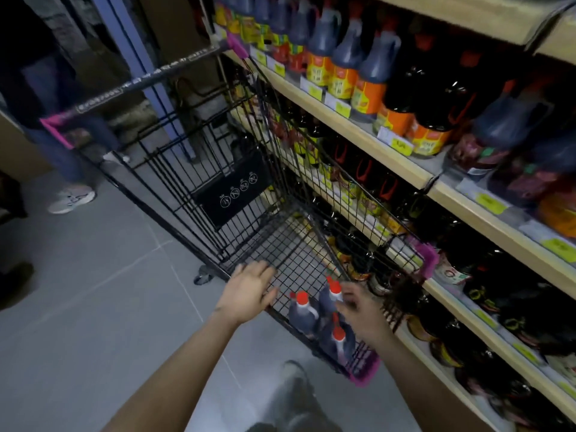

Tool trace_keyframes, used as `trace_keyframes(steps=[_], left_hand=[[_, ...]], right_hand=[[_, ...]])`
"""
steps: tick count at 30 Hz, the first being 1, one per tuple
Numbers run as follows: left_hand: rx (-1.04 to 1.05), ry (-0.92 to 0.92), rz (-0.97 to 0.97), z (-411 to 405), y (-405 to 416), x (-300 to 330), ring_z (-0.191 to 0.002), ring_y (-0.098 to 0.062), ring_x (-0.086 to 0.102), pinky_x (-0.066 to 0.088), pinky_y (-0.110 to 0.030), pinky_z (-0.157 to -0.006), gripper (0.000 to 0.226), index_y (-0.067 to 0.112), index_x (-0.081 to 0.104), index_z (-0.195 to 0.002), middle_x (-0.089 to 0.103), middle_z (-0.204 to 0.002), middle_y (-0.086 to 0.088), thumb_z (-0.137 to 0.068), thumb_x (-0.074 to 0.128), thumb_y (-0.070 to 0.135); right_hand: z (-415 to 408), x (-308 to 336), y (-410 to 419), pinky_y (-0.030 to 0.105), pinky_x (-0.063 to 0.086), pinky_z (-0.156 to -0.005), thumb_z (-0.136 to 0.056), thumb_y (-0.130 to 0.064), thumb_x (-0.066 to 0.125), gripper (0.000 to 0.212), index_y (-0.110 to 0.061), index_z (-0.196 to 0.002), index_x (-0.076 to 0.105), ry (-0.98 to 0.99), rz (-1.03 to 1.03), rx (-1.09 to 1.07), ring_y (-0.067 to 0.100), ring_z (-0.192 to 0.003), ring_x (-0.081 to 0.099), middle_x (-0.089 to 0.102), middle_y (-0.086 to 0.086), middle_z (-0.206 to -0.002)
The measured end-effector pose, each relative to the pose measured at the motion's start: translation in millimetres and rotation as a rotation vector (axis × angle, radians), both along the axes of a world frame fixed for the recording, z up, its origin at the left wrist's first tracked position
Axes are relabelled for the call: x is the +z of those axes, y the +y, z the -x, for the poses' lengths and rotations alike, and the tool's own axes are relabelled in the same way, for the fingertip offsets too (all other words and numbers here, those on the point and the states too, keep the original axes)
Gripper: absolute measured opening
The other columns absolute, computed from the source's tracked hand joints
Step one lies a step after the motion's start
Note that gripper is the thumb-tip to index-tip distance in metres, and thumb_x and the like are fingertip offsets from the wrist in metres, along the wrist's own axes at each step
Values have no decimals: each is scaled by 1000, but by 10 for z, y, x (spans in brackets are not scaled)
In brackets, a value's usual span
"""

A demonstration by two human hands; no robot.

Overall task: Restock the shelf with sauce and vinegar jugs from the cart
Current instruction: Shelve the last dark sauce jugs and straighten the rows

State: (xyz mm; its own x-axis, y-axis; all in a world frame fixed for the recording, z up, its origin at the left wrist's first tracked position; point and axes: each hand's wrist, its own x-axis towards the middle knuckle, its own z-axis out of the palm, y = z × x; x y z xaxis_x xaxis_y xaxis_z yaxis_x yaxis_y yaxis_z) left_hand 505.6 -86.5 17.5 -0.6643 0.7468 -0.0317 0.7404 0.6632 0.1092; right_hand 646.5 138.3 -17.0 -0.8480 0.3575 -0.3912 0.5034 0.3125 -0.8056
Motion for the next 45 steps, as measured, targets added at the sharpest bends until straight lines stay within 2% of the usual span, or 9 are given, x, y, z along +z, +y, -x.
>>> trace_keyframes(steps=[6, 15, 22, 25, 27, 30, 34, 37, 45], left_hand=[[-86, 54, 27, 216, -102, -370, -66, -19, 60, 46, -29, -66, 34, 19, 62, -82, 63, -72, 3, -84, 39, 44], [-133, 112, -142, 259, -158, -597, -59, -20, 56, 35, -28, -61, 28, 16, 59, -86, 64, -66, 3, -86, 42, 38], [-37, -152, -162, 233, -108, -351, -79, -18, 65, 47, -28, -69, 45, 15, 64, -102, 69, -91, 2, -86, 41, 50], [162, -574, -379, 236, -63, -56, -104, -16, 58, 43, -27, -85, 47, 14, 55, -120, 59, -112, 1, -91, 47, 50], [218, -829, -477, 256, -46, 180, -114, -15, 51, 41, -28, -95, 53, 16, 49, -126, 52, -120, 3, -87, 53, 51], [192, -957, -595, 260, -89, 519, -120, -14, 47, 38, -34, -104, 62, 18, 45, -130, 49, -130, 0, -80, 61, 51], [103, -1151, -700, 249, -225, 921, -107, -14, 57, 48, -20, -88, 63, 21, 47, -120, 58, -113, 5, -67, 80, 33], [119, -1313, -786, 176, -362, 1043, -93, -16, 66, 53, -28, -80, 70, 19, 53, -113, 67, -104, -1, -50, 80, 29], [413, -1195, -951, -6, -912, 769, -85, -21, 70, 54, -27, -71, 66, 19, 59, -103, 72, -93, -1, -43, 82, 32]], right_hand=[[332, -244, -105, 29, 42, -78, -84, -30, 67, 50, -15, -127, 47, -152, -223, -54, 27, -104, 57, 55, 5, -114], [513, -508, -133, 30, 39, -57, -95, -26, 47, 25, -9, -114, 48, -230, -371, -43, 32, -76, 62, 65, 16, -87], [378, 42, -167, 30, 38, -46, -93, -24, 52, 32, -3, -117, 51, 132, -454, -94, 22, -52, 54, 61, 11, -67], [397, 575, -211, 22, 38, -46, -92, -26, 53, 29, -10, -117, 52, 297, -469, -102, 5, -52, 52, 58, -2, -67], [445, 969, -271, 19, 42, -49, -92, -25, 55, 26, -13, -115, 54, 394, -423, -123, 3, -57, 56, 61, -1, -74], [582, 1534, -438, 6, 42, -69, -91, -21, 57, 16, -21, -107, 56, 512, -236, -143, -11, -80, 57, 63, -12, -91], [778, 1964, -778, 10, 45, -73, -90, -8, 57, 16, -17, -103, 57, 573, 65, -69, -8, -81, 61, 65, -8, -91], [864, 2046, -1053, 11, 47, -71, -90, -6, 56, 18, -11, -107, 57, 587, 133, -36, -8, -76, 61, 66, -5, -87], [908, 1690, -1307, 20, 49, -89, -88, -11, 60, 34, -20, -120, 51, 447, 221, 110, 6, -103, 61, 64, -2, -111]])
